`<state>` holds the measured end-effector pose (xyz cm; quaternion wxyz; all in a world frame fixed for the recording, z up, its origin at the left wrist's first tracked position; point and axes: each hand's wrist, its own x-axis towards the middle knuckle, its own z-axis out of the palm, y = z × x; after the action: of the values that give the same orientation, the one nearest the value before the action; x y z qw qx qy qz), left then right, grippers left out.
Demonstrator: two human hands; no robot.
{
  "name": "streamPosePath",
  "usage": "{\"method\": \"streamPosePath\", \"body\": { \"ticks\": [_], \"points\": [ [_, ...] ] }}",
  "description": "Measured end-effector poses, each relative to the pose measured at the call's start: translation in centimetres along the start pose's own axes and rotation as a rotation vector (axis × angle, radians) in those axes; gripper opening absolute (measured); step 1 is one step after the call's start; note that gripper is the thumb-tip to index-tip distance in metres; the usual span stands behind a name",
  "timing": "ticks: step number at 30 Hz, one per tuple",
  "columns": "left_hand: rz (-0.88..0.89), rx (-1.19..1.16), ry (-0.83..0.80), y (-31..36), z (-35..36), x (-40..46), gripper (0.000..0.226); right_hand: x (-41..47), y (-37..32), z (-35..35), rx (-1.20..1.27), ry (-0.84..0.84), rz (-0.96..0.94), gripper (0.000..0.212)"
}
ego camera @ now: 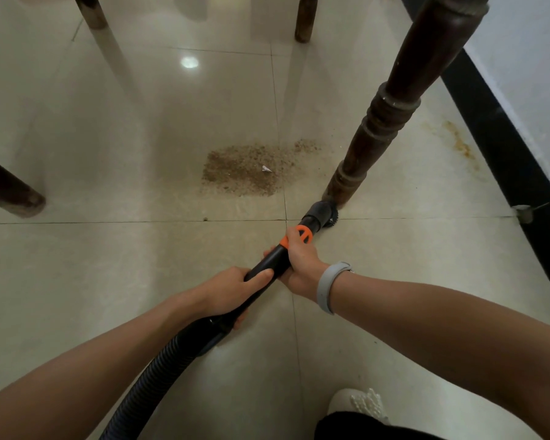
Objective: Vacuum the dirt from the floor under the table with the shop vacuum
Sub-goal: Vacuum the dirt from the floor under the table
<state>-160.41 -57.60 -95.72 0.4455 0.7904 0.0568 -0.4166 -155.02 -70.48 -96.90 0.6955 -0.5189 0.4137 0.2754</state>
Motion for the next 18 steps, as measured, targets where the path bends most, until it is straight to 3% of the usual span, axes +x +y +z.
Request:
{"method": "streamPosePath", "body": {
  "ticks": [18],
  "points": [
    [-0.032, 0.097, 0.246, 0.7, -1.5, 1.0, 0.041, 2.2, -2.0, 3.2, 0.026, -0.149, 0.007, 0.030]
  ]
}}
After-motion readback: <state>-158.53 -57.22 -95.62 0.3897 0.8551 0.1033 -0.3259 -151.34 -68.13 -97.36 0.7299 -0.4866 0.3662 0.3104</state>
